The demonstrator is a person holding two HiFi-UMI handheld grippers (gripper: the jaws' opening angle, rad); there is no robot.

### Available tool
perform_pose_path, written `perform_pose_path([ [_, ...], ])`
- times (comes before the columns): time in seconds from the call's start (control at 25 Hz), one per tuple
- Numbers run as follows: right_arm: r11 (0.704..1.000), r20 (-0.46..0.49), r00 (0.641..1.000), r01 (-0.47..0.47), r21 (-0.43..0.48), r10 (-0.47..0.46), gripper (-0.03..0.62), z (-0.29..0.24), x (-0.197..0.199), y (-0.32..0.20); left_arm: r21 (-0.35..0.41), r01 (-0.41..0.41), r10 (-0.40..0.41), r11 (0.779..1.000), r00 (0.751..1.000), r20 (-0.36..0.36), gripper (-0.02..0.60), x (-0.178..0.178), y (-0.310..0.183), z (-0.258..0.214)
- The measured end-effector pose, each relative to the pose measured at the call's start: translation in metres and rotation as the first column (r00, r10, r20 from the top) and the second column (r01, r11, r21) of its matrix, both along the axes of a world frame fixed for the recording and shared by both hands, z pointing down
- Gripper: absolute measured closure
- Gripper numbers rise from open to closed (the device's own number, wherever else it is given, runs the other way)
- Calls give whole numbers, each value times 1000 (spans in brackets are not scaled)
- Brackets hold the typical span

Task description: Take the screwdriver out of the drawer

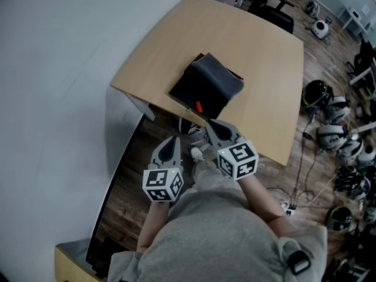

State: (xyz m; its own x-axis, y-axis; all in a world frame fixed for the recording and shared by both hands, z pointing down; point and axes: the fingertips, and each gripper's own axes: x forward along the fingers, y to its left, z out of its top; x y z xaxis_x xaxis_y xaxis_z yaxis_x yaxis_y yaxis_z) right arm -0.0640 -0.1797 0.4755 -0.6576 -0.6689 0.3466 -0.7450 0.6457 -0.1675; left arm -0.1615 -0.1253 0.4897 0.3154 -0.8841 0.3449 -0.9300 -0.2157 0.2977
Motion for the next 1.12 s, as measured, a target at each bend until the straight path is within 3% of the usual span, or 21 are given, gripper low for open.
perform_pose_path([
  [0.52, 998, -74, 997, 17, -67, -22, 595, 26, -13, -71, -10, -2, 1, 1000, 1000, -16, 581, -8, -72, 1],
  [1.12, 968, -283, 955, 18, -249, -91, 595, 95, -19, -127, -33, 18, -19, 999, 999, -34, 581, -14, -130, 6],
])
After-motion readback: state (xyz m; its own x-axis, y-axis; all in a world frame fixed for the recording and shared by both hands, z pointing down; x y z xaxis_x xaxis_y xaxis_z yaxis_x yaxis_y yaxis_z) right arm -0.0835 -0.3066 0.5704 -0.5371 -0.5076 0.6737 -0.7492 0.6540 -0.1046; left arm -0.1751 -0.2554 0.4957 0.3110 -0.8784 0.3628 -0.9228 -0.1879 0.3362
